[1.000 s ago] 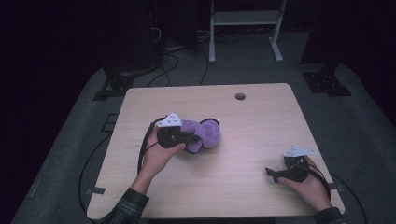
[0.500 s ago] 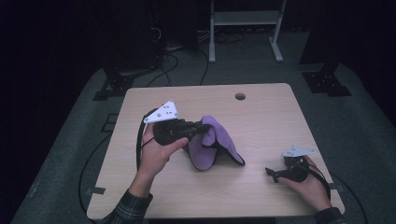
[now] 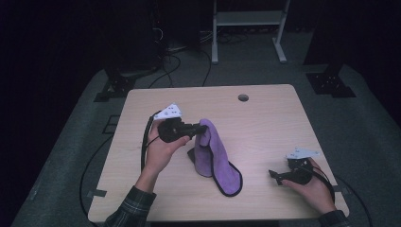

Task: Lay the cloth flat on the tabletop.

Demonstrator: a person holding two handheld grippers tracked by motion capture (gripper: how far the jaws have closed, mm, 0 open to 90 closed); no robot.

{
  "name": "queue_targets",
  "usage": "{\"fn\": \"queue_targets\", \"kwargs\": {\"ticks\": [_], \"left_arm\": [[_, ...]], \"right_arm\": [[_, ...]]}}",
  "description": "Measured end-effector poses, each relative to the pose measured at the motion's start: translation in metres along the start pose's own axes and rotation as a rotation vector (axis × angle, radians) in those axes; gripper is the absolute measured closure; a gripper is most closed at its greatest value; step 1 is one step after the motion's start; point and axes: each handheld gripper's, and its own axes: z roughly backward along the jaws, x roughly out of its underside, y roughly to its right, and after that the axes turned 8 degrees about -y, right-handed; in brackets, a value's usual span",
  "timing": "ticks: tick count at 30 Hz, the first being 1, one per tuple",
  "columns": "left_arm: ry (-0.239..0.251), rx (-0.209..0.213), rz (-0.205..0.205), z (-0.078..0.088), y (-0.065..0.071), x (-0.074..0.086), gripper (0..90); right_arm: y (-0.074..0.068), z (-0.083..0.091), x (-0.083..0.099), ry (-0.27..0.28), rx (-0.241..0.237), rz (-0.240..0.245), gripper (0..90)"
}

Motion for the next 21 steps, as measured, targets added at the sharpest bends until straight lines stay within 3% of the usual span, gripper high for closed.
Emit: {"fn": "queue_targets", "kwargs": {"ticks": [5,11,17,21], "left_arm": [[-0.061,-0.062,0.057,-0.011,-0.022,0.016,84.2],[-0.120,-0.096,0.120,-0.026,-0.043,0.035,83.7],[-0.201,-0.135,0.143,-0.043,-0.056,0.052,82.7],[-0.227,-0.145,0.157,-0.049,-0.061,0.060,79.3]], "right_arm": [[0.000,0.000,0.000,0.002,0.001,-0.002,3.9],[0.000,0.001,0.000,0.000,0.001,-0.004,4.4],[0.000,0.001,0.000,0.000,0.001,-0.003,4.4],[0.000,0.001,0.000,0.000,0.000,-0.003,4.4]]}}
